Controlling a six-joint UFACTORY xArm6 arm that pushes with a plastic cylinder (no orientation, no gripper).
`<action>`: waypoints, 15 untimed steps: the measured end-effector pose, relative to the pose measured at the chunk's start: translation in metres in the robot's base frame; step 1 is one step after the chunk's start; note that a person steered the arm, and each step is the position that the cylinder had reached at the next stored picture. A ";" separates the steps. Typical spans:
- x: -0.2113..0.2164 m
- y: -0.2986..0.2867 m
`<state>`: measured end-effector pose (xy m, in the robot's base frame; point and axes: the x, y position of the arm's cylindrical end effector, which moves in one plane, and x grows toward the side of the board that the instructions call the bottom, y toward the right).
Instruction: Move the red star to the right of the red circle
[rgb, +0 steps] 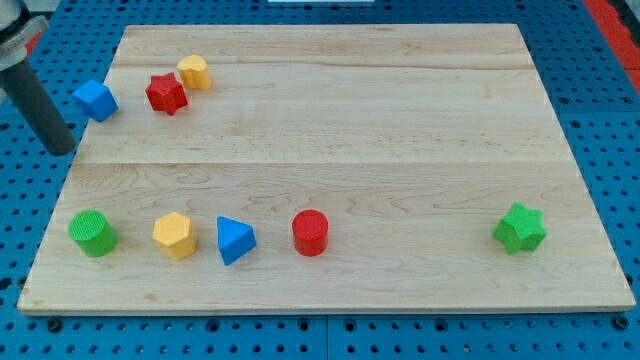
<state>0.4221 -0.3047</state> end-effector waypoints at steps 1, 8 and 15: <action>-0.033 0.000; -0.050 0.125; 0.062 0.342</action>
<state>0.4844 0.0377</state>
